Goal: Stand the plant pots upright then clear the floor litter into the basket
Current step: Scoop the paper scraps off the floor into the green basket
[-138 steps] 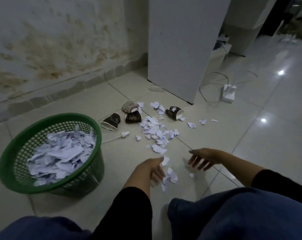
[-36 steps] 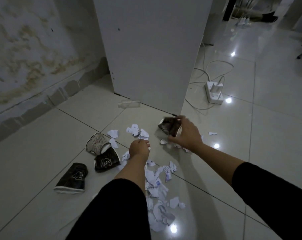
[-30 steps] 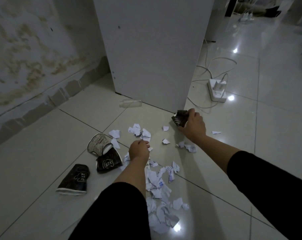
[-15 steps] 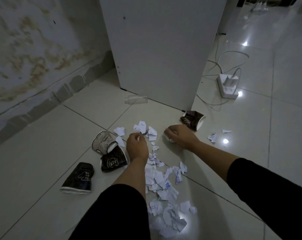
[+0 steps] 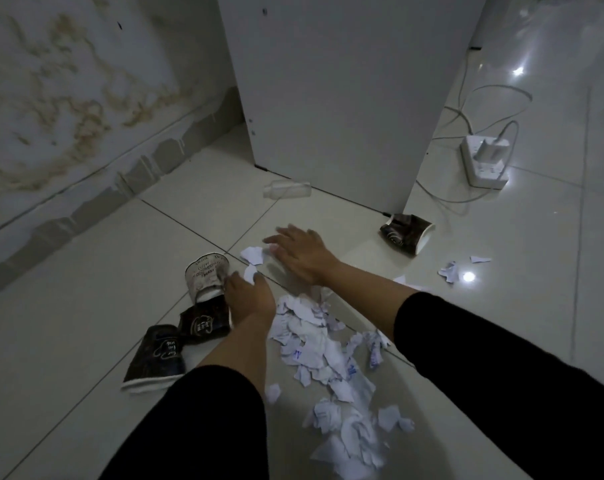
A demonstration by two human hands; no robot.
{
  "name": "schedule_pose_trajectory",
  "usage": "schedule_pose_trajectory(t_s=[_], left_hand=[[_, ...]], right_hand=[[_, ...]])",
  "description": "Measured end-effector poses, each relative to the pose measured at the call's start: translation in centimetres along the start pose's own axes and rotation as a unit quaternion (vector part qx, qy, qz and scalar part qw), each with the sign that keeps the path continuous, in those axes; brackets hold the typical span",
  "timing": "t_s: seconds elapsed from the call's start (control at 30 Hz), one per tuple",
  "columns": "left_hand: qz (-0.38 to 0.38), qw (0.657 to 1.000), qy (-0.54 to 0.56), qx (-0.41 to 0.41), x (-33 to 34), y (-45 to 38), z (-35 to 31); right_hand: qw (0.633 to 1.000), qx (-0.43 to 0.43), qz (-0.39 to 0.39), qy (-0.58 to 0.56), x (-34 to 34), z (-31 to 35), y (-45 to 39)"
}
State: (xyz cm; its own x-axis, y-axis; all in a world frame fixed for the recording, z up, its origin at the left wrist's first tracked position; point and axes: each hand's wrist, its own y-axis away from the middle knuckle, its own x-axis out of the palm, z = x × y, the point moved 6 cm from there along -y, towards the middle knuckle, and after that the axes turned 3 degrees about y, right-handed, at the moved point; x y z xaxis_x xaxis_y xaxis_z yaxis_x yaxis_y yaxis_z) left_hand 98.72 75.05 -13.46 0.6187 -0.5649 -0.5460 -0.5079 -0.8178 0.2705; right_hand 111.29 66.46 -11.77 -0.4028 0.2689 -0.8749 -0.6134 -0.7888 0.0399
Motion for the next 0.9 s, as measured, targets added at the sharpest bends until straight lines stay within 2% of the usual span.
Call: schedule_pose_trajectory(t_s=[0.13, 0.2, 0.27, 0.37, 0.43, 0.47, 0.5, 0.57, 0.63, 0.67, 0.8, 0.9], left_hand=[[0.029, 0.999, 0.041, 0.022, -0.6, -0.7, 0.5], [0.033, 0.997, 0.058, 0.029, -0.6, -0.6, 0.3], [0.043, 0.996, 0.075, 0.034, -0.3, -0.3, 0.1], [0.072, 0.994, 0.079, 0.015, 0.5, 0.5, 0.1], [0.095, 0.993, 0.064, 0.003, 1.4, 0.7, 0.2], [0.107, 0.992, 0.061, 0.000, 1.9, 0.9, 0.2], [0.115, 0.992, 0.057, 0.002, 2.2, 1.2, 0.1], [0.132, 0.990, 0.045, 0.015, 3.0, 1.9, -0.3], [0.141, 0.989, 0.045, 0.022, 3.6, 2.4, -0.4], [0.139, 0.989, 0.048, 0.017, 3.7, 2.7, -0.3], [0.131, 0.988, 0.079, 0.005, 3.5, 3.5, -0.2], [0.132, 0.989, 0.058, -0.002, 3.3, 4.5, 0.0]], right_hand=[[0.985, -0.040, 0.137, 0.097, 2.3, 3.1, -1.2], [0.976, -0.054, 0.163, 0.137, 2.7, 3.4, -0.8], [0.980, -0.082, 0.116, 0.138, 2.4, 3.2, 0.1], [0.990, -0.109, -0.043, 0.075, -0.1, 1.7, 1.8], [0.986, -0.096, -0.139, 0.015, -2.0, -0.5, 2.1], [0.985, -0.072, -0.155, 0.002, -2.7, -1.7, 2.0], [0.990, -0.037, -0.138, -0.001, -2.9, -2.8, 1.8], [1.000, 0.005, -0.025, 0.017, -1.9, -3.9, 1.6], [0.997, -0.009, 0.074, 0.025, -0.5, -3.5, 2.4], [0.996, -0.013, 0.090, 0.000, 0.1, -3.1, 3.1], [0.996, 0.001, 0.054, -0.077, 1.6, -3.2, 6.9], [0.994, -0.009, 0.011, -0.110, 1.5, -3.7, 10.2]])
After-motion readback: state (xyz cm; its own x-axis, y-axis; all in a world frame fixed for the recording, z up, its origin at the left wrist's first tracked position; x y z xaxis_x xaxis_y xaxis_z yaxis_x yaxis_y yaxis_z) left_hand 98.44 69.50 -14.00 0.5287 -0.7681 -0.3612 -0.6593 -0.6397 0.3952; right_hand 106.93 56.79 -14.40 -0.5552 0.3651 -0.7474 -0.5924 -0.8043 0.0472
